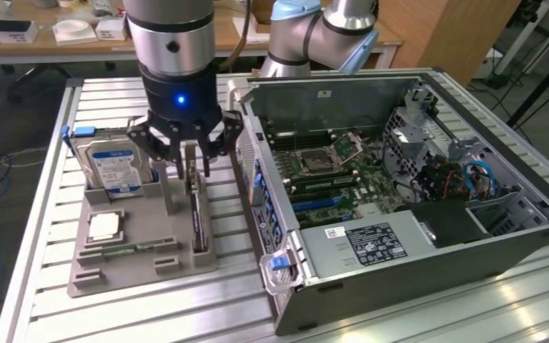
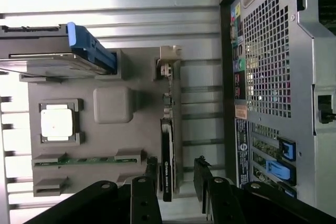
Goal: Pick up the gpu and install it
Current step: 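Pick up the gpu and move the gpu toward the slot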
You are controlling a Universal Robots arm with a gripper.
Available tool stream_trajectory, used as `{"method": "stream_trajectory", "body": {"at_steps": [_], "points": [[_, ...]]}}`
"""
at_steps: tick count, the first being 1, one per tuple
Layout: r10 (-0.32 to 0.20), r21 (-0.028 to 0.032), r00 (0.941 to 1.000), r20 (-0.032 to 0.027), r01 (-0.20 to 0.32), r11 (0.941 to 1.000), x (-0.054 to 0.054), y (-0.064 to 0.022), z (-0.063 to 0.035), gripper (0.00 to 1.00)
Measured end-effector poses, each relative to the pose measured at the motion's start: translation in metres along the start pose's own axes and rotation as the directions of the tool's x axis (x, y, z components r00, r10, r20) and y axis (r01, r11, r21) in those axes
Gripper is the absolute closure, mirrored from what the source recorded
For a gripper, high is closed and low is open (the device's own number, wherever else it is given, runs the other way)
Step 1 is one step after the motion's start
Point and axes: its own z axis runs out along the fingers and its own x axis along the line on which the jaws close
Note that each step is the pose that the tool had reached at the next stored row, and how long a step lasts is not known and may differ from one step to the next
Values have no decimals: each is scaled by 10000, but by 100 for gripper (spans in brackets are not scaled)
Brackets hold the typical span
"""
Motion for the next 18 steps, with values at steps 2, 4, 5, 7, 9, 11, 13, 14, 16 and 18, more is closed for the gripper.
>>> {"method": "stream_trajectory", "body": {"at_steps": [2, 4, 5, 7, 9, 11, 13, 14, 16, 18], "points": [[0, 0, 10000, 0, 0, 10000, -8, -7, 36, 59], [1, 1, 10000, 0, -1, 10000, -12, -11, 73, 59], [2, 0, 10000, 0, -2, 10000, -11, -12, 91, 59], [1, 0, 10000, 0, -1, 10000, -11, -14, 127, 59], [0, 0, 10000, 0, 0, 10000, -11, -16, 163, 59], [0, 0, 10000, 0, 0, 10000, -10, -17, 201, 59], [1, 0, 10000, 0, -1, 10000, -3, -20, 236, 59], [0, 1, 10000, 0, 0, 10000, 5, -21, 253, 59], [0, 2, 10000, -1, 0, 10000, 35, -25, 289, 59], [0, -1, 10000, 0, 0, 10000, 55, -28, 326, 59]]}}
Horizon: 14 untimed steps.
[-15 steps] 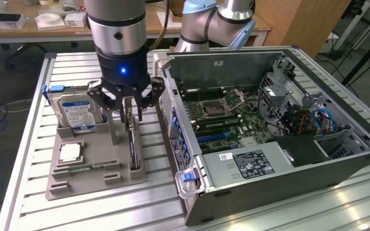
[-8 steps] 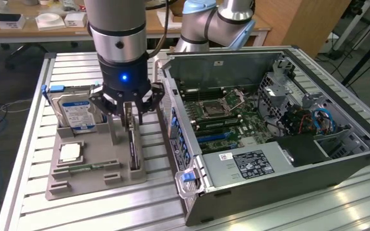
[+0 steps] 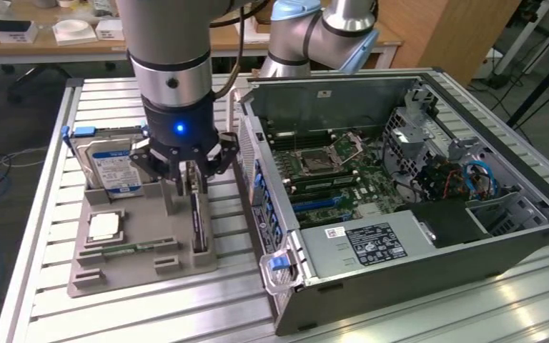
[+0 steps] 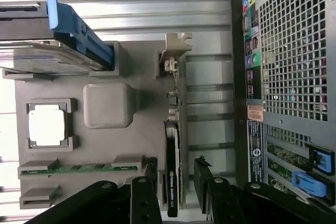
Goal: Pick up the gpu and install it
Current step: 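Pick up the gpu and move the gpu toward the slot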
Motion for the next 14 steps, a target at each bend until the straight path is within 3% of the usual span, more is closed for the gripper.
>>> {"method": "stream_trajectory", "body": {"at_steps": [14], "points": [[0, 1, 10000, -1, 0, 10000, 10, -13, 253, 59]]}}
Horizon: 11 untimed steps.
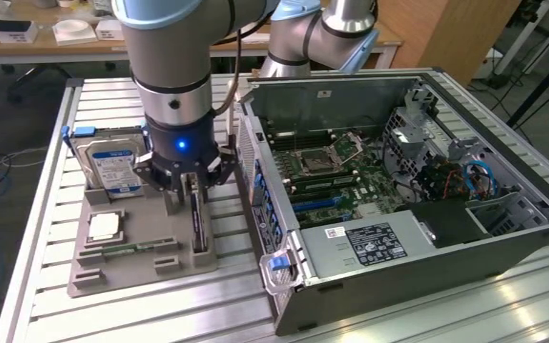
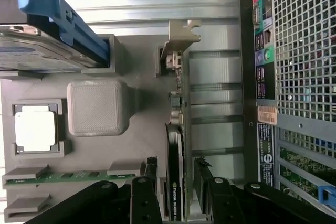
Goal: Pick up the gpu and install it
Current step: 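Pick up the gpu and move the gpu toward the slot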
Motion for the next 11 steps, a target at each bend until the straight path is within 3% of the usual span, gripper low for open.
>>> {"method": "stream_trajectory", "body": {"at_steps": [11], "points": [[-2, -1, 10000, 0, 2, 10000, -15, -34, 201, 59]]}}
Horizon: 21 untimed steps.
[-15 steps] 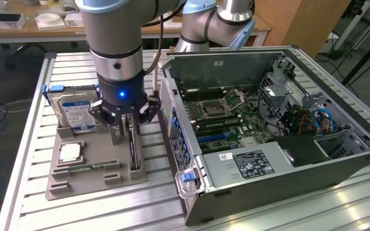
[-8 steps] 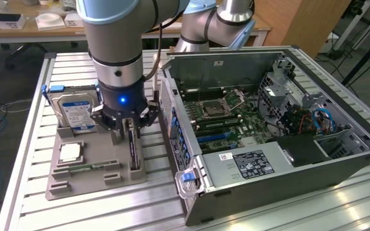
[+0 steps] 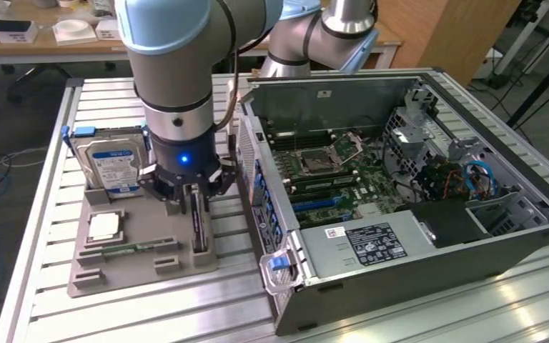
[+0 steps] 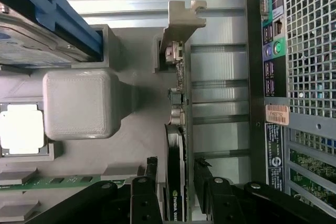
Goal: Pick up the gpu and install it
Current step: 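Pick up the gpu and move the gpu toward the slot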
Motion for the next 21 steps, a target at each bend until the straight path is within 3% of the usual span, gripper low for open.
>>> {"method": "stream_trajectory", "body": {"at_steps": [8, 16, 17, 21], "points": [[2, 22, 10000, -33, -2, 10000, 9, -4, 83, 59], [3, 22, 10000, -33, -3, 10000, 10, -4, 85, 60], [3, 19, 10000, -31, -3, 10000, 6, -3, 87, 67], [5, 22, 10000, -33, -5, 10000, -3, -2, 86, 67]]}}
